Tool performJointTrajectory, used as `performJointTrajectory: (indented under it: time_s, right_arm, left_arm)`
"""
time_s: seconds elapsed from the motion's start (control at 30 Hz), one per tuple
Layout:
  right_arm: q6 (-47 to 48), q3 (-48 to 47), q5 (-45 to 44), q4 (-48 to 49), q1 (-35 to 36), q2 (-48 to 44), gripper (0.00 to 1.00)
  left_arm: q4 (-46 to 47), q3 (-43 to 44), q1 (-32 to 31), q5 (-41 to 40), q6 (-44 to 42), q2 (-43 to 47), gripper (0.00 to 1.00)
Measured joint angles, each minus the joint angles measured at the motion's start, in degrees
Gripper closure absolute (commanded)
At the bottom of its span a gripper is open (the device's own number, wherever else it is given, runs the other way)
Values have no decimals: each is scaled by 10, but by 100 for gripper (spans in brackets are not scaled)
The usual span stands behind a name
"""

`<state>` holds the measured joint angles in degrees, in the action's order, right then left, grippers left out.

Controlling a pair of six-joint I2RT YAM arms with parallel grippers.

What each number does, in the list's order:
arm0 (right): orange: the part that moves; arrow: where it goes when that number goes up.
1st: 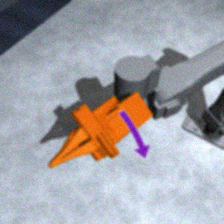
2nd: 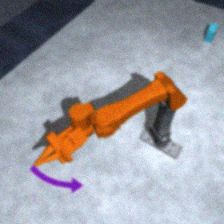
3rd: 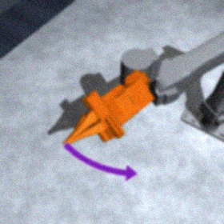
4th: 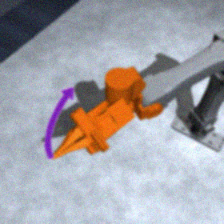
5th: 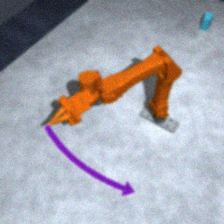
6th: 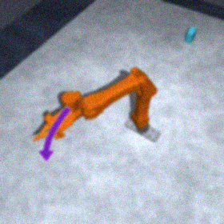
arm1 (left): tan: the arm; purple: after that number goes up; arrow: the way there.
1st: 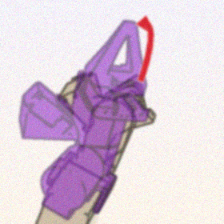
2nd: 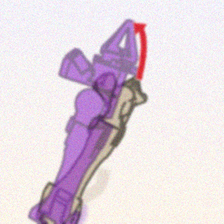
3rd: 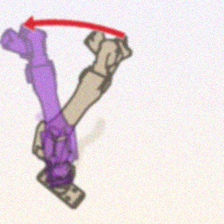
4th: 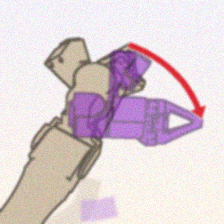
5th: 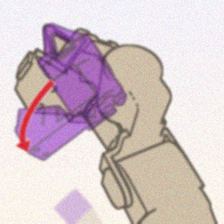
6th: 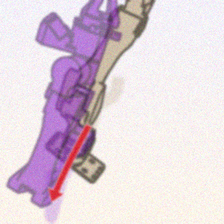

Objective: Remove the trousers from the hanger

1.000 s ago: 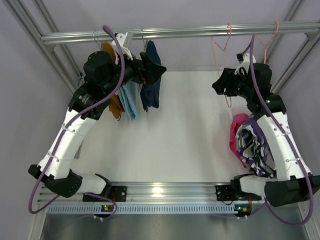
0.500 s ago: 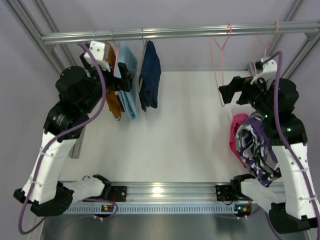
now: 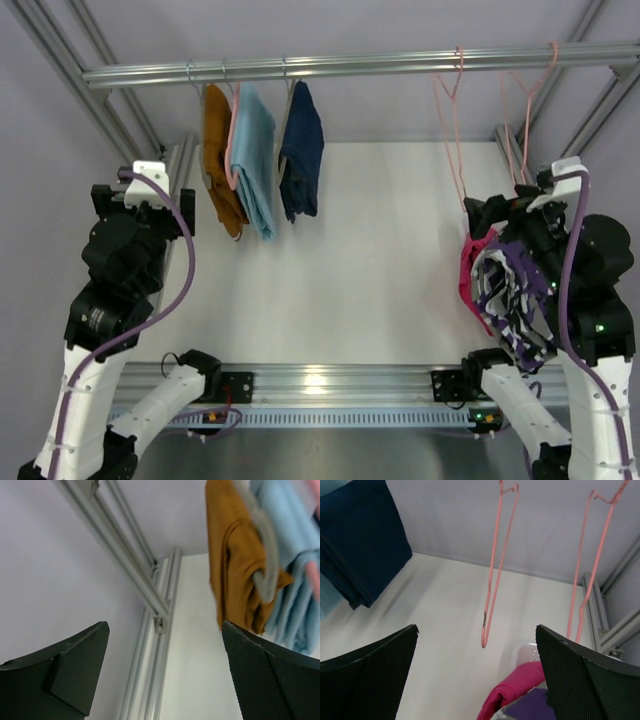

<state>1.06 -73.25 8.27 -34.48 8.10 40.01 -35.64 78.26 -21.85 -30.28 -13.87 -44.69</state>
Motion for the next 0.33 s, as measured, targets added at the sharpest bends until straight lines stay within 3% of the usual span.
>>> performJointTrajectory:
  time_s: [0.13, 0.33]
  right_arm:
    - [4, 39, 2, -1, -50, -46, 1]
    - [7, 51, 11, -3, -87, -101, 1]
  left_arm:
    - [-10, -56, 22, -31, -22, 39, 1]
    - [-3, -58, 54, -46, -28, 48, 1]
